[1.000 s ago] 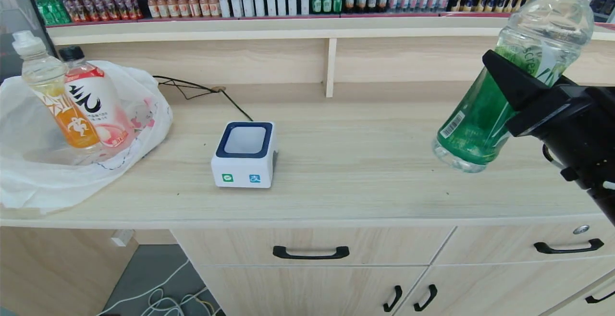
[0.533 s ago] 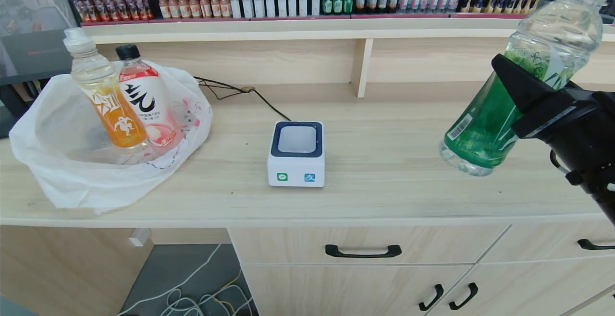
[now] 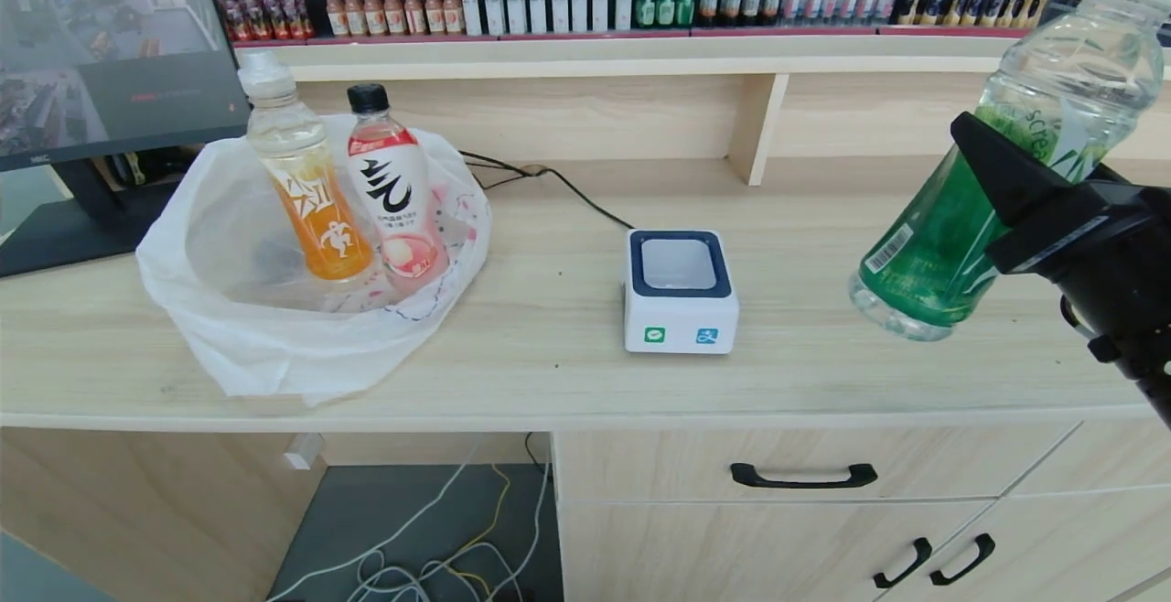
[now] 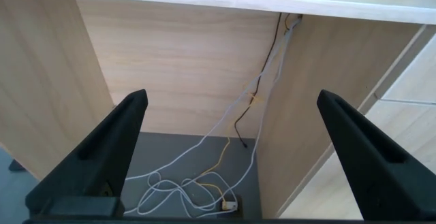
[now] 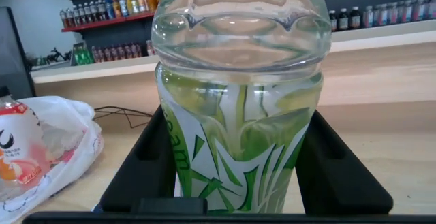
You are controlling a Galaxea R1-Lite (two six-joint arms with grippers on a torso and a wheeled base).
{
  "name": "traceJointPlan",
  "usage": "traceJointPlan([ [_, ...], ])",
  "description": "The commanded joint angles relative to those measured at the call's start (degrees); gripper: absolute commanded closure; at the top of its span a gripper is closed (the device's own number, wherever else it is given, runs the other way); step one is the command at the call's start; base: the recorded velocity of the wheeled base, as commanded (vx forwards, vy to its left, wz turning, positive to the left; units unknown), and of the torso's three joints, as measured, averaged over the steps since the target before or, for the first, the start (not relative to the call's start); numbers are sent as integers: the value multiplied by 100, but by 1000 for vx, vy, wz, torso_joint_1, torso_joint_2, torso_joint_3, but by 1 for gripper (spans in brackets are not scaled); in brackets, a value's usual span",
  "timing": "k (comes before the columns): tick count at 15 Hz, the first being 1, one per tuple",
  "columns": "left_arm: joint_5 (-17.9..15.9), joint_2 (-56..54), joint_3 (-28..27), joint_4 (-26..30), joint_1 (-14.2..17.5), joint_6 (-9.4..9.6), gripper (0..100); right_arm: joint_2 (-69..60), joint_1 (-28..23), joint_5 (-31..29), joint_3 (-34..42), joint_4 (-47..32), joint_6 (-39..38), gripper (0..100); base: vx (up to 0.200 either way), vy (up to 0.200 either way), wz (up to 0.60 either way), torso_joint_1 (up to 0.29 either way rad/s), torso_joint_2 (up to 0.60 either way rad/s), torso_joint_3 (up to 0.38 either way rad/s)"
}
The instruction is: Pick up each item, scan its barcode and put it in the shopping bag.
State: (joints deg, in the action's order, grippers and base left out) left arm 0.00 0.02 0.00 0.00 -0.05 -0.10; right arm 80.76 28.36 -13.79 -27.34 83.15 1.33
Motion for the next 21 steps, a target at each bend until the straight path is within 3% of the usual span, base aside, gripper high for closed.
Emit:
traceJointPlan([
  [1, -9, -2, 0, 0, -4, 27, 0, -8, -14, 8, -34, -53, -1, 100, 0, 0, 0, 0, 0, 0],
  [10, -9, -2, 0, 0, -4, 54, 0, 54, 153, 350, -685, -344, 887, 100, 0, 0, 0, 0, 0, 0],
  [11, -9, -2, 0, 0, -4, 54, 0, 45, 399, 324, -1080, -853, 1476, 100, 0, 0, 0, 0, 0, 0],
  [13, -9, -2, 0, 0, -4, 54, 0, 142, 434, 526, -1177, -1011, 2267, 100, 0, 0, 0, 0, 0, 0],
  [17, -9, -2, 0, 0, -4, 45, 0, 238, 575, 579, -1564, -1029, 3119, 100, 0, 0, 0, 0, 0, 0],
  [19, 0, -2, 0, 0, -4, 45, 0, 291, 900, 588, -1739, -1293, 3620, 100, 0, 0, 0, 0, 0, 0],
  [21, -9, -2, 0, 0, -4, 45, 0, 361, 970, 869, -1792, -1416, 4086, 100, 0, 0, 0, 0, 0, 0],
])
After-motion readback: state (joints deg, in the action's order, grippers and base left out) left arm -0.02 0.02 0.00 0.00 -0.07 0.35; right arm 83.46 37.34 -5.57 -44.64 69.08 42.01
